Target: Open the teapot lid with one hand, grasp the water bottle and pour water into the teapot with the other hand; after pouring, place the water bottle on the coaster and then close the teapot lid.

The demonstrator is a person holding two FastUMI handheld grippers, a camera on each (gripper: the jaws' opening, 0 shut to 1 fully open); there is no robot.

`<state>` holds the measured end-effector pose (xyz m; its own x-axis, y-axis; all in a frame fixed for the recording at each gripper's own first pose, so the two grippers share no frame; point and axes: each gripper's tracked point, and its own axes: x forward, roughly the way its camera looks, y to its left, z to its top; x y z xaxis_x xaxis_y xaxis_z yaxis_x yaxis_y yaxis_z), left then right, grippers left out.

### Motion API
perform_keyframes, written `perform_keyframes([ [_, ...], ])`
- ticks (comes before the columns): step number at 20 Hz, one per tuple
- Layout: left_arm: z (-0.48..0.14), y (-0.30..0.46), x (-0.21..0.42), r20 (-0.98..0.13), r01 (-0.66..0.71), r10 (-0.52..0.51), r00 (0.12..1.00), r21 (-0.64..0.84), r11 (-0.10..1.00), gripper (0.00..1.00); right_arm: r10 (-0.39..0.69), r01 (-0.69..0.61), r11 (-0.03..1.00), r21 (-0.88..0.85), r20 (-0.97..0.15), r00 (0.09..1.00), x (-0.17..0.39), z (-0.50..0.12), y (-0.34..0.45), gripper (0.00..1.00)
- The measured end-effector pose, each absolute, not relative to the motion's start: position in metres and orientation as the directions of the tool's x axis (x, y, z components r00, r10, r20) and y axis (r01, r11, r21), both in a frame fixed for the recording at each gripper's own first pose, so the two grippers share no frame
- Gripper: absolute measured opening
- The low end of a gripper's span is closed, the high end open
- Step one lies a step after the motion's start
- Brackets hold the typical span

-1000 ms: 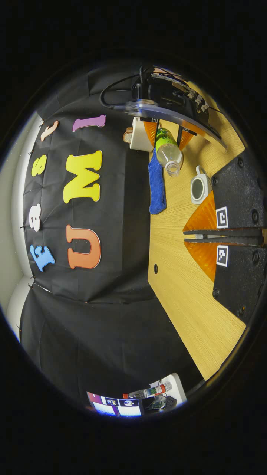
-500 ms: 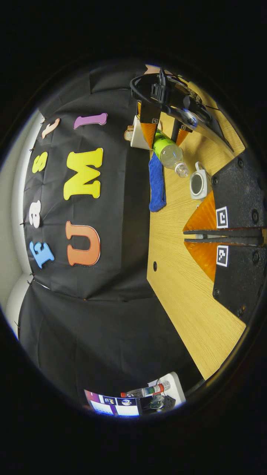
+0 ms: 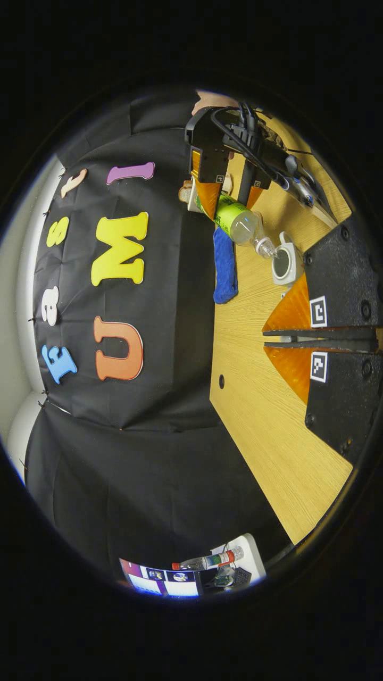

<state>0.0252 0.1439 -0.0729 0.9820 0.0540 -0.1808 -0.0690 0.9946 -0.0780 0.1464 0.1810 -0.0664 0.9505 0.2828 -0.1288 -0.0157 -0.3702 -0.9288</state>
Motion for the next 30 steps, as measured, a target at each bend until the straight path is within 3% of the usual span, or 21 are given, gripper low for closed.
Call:
perform_keyframes([
  [19,-0.075,0.149,0.025,-0.194,-0.068,0.053,0.98,-0.07,0.995,0.02,0.328,0.084,-0.494,-0.866,-0.096,0.94,0.137,-0.045,0.197,0.7],
  [30,-0.074,0.151,0.025,-0.192,-0.074,0.06,0.98,-0.064,0.995,0.03,0.347,0.111,-0.515,-0.85,-0.088,0.934,0.132,-0.041,0.202,0.72],
])
